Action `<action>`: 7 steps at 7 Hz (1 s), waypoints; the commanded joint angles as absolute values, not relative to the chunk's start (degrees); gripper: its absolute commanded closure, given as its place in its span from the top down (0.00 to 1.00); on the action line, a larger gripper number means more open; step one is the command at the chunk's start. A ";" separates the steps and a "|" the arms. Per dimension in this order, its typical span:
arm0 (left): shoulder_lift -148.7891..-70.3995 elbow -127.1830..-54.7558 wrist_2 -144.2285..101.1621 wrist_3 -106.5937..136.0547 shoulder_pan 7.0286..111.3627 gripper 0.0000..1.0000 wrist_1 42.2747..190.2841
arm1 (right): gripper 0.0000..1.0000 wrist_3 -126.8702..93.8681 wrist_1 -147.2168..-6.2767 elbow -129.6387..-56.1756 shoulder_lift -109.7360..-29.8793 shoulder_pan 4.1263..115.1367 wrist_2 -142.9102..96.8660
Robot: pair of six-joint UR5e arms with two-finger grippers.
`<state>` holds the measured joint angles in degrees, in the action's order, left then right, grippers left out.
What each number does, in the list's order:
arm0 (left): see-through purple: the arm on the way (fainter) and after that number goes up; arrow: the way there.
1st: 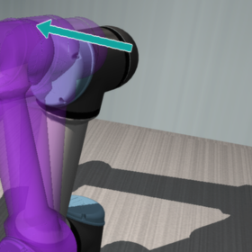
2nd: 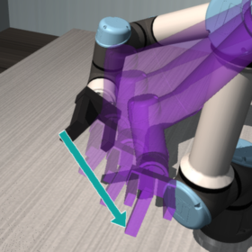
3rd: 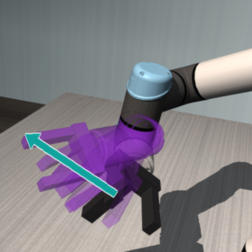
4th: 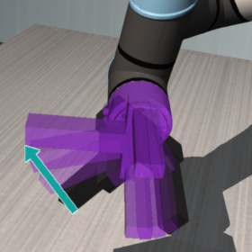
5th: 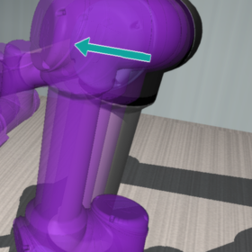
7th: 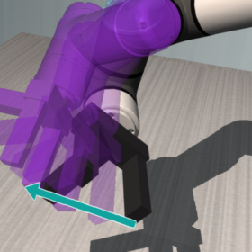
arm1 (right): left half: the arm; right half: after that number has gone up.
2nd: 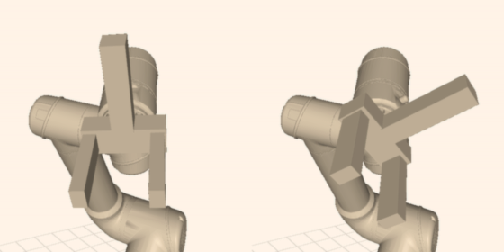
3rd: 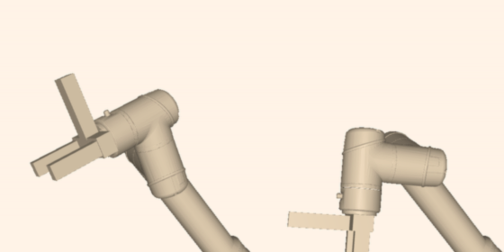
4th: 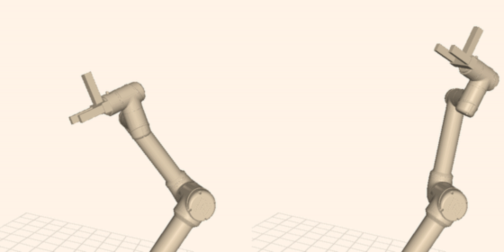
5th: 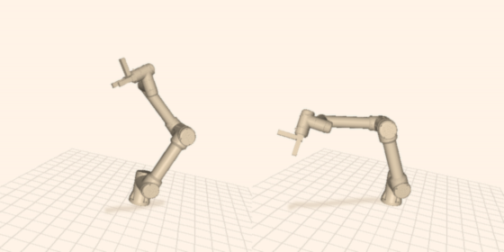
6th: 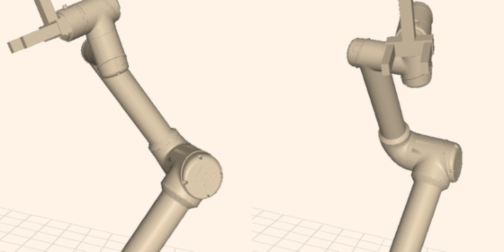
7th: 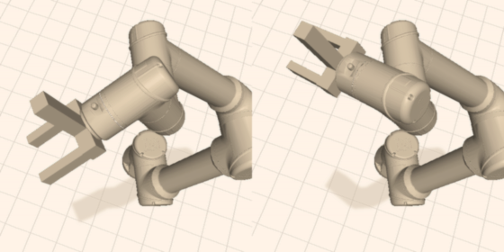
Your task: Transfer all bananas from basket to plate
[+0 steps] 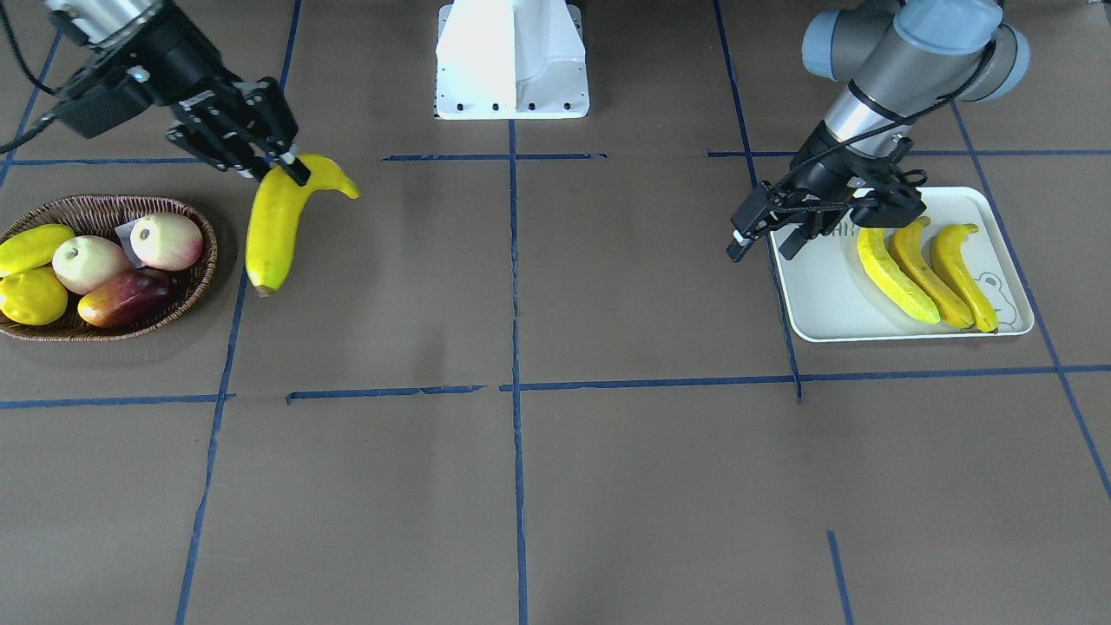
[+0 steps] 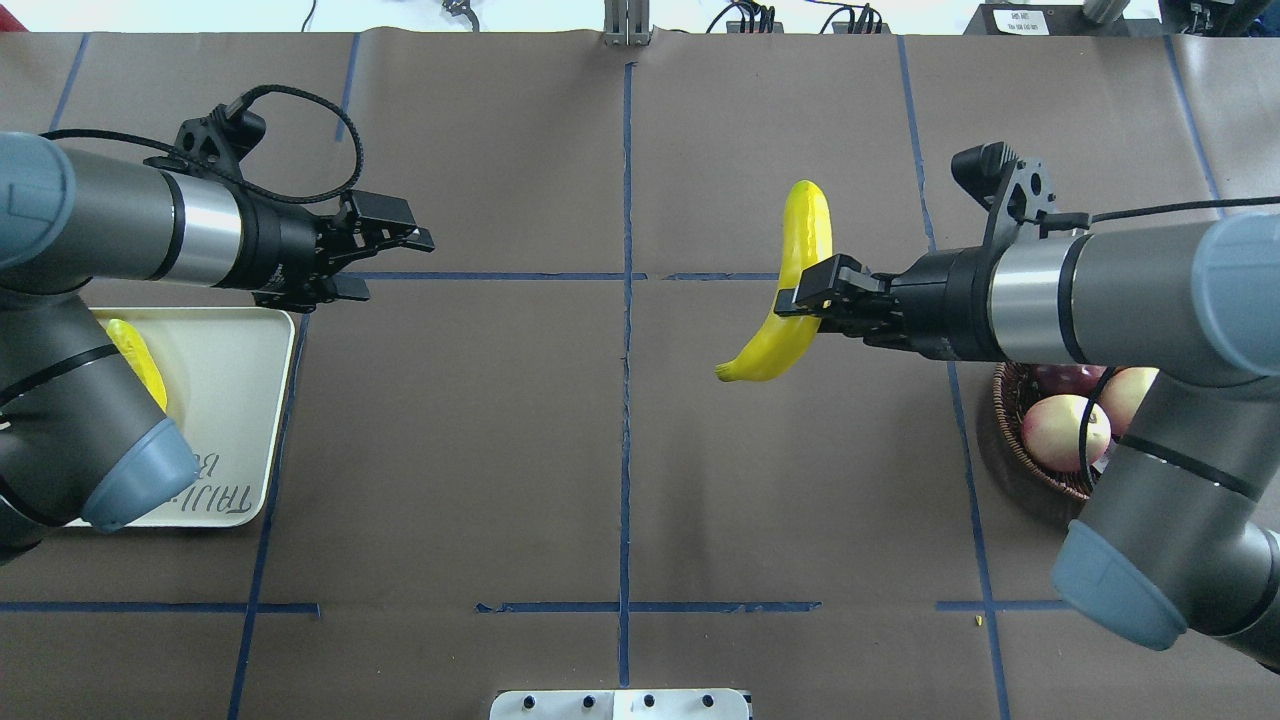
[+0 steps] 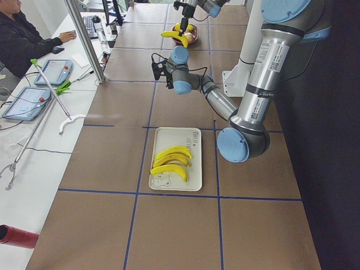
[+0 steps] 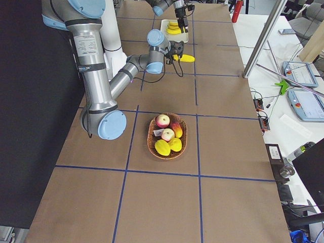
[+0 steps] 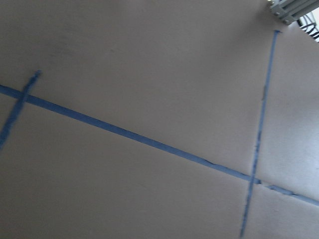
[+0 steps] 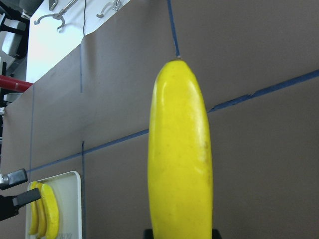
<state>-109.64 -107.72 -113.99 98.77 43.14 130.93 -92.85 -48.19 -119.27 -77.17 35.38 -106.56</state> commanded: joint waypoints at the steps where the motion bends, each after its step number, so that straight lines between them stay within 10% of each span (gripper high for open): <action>1: -115.64 -107.49 -114.08 104.33 39.13 0.99 135.52 | 0.03 -93.79 -42.89 -116.73 -74.82 29.91 -105.38; 7: -123.82 -101.09 -113.64 104.33 34.19 0.99 135.53 | 0.03 -93.52 -43.33 -114.96 -71.72 25.22 -102.30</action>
